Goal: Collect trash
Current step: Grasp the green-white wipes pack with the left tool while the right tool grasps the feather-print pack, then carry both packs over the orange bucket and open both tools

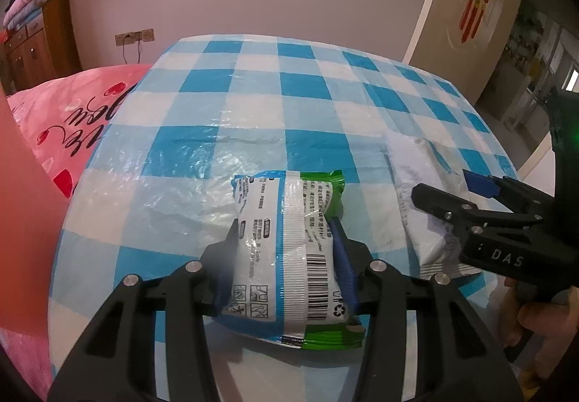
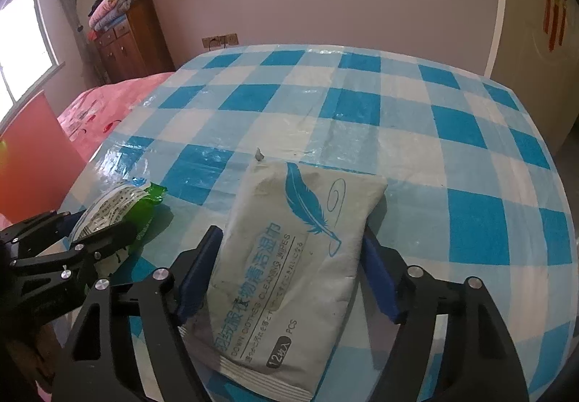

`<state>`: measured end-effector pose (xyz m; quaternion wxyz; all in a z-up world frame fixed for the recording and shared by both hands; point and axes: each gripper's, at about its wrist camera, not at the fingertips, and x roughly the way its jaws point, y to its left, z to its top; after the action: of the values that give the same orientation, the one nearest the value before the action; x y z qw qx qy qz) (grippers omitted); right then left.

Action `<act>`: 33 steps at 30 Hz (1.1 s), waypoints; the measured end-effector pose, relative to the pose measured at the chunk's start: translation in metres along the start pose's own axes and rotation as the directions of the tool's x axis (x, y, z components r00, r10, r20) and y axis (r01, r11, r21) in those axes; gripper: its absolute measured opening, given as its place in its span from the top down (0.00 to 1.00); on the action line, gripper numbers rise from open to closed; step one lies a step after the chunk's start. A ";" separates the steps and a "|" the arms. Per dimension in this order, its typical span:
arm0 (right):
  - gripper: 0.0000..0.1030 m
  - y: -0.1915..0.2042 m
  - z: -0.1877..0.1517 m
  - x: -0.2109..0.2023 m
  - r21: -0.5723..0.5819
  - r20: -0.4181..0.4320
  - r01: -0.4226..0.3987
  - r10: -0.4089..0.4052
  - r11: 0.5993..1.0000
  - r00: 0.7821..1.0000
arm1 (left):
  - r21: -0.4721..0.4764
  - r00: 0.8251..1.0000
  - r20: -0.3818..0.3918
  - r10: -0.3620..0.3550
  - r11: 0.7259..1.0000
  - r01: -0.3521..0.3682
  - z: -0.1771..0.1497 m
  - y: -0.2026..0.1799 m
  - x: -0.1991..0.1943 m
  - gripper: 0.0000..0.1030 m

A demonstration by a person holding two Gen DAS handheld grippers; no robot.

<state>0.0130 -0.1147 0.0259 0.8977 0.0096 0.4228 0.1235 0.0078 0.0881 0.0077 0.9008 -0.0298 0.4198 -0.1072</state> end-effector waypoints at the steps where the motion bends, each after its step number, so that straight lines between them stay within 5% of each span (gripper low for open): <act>1: 0.31 0.000 -0.002 -0.002 0.001 0.008 -0.004 0.004 1.000 1.000 | -0.004 1.000 0.000 -0.001 1.000 0.001 -0.001 0.001 -0.001 0.53; 17: 0.33 -0.018 -0.017 -0.026 0.116 0.061 -0.050 0.044 0.992 0.997 | 0.019 1.000 0.014 0.007 1.000 -0.007 -0.006 0.001 -0.021 0.53; 33: 0.33 -0.001 -0.004 -0.075 0.111 0.134 -0.089 0.074 0.990 0.988 | 0.037 0.993 0.118 0.032 0.999 -0.036 0.004 0.005 -0.079 0.53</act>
<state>-0.0355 -0.1329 0.0799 0.9153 0.0874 0.3696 0.1341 -0.0375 0.1099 0.0685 0.9260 -0.0113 0.3644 -0.0982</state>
